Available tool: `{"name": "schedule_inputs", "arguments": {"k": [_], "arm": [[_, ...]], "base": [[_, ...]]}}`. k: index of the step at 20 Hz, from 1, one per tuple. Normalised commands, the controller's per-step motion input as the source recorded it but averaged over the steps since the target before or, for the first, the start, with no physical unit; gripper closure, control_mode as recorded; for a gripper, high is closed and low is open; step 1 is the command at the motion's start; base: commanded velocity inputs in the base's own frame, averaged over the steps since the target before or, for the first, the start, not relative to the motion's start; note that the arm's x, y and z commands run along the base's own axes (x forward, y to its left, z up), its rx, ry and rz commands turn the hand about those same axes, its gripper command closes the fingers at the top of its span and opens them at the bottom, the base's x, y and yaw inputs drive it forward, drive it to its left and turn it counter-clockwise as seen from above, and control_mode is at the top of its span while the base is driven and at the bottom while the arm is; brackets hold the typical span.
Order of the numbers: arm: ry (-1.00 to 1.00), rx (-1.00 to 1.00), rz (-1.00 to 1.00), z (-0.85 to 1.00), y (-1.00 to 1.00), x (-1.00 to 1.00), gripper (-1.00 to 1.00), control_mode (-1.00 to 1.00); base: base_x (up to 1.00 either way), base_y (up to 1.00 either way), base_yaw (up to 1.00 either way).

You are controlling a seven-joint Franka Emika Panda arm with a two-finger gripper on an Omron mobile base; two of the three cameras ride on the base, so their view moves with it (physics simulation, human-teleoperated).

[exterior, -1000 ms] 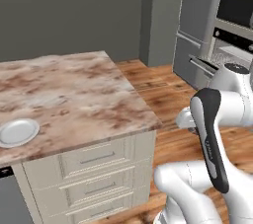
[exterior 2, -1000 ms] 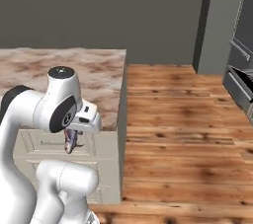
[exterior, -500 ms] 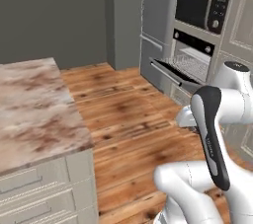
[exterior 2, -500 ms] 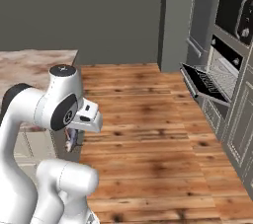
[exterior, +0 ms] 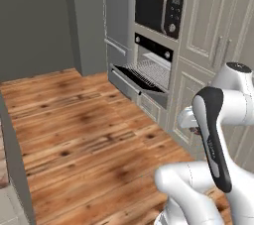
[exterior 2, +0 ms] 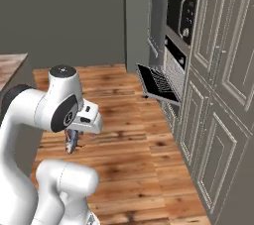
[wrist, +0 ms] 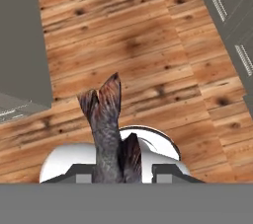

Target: Place the fish on the bottom rack of the oven, and slide the tray back inside. Close the oven door.

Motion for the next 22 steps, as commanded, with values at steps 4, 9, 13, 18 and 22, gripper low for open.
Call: {"name": "schedule_inputs", "arguments": {"k": [4,9,13,18,22], "arm": [[0.0,0.0,0.0,0.0,0.0,0.0,1.0,1.0],[0.0,0.0,0.0,0.0,0.0,0.0,1.0,1.0],[0.0,0.0,0.0,0.0,0.0,0.0,1.0,1.0],[0.0,0.0,0.0,0.0,0.0,0.0,1.0,1.0],[0.0,0.0,0.0,0.0,0.0,0.0,1.0,1.0]], "base": [[1.0,-0.55,-0.17],[1.0,-0.16,-0.14],[1.0,0.0,-0.1],[0.93,-0.11,-0.09],[0.82,-0.28,-0.08]]}}
